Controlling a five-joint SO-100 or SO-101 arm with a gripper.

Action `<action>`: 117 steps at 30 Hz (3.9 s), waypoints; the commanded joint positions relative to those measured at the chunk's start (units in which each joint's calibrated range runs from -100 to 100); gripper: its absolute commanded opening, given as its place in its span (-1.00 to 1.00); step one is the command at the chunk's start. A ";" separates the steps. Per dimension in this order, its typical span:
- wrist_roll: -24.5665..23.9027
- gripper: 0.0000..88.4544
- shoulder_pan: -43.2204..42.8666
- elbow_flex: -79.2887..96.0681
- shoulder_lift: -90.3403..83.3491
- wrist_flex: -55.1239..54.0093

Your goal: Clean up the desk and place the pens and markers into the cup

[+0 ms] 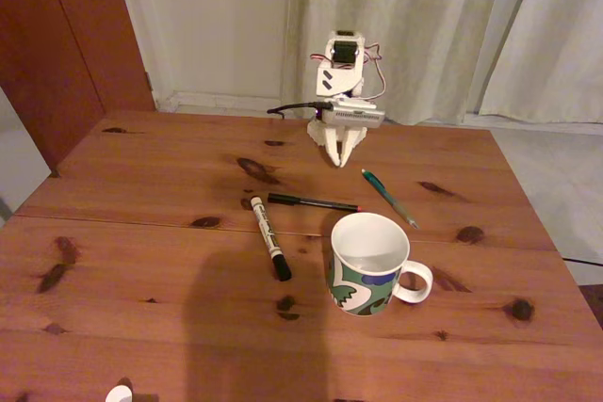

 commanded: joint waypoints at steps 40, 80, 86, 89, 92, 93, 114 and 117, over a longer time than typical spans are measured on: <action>-9.71 -0.74 -21.53 -29.24 55.07 -12.30; -7.98 -0.89 -24.42 -14.00 54.66 -23.92; -7.87 -0.98 -24.18 -14.09 54.66 -24.00; -7.82 -0.98 -23.86 -14.72 54.57 -24.00; -7.98 -0.98 -23.22 -16.61 54.33 -24.52; -7.98 -0.98 -22.25 -17.79 53.75 -24.78; -5.73 -0.98 -12.36 -36.90 43.65 -24.86; -5.73 -0.98 -10.59 -41.14 43.07 -24.86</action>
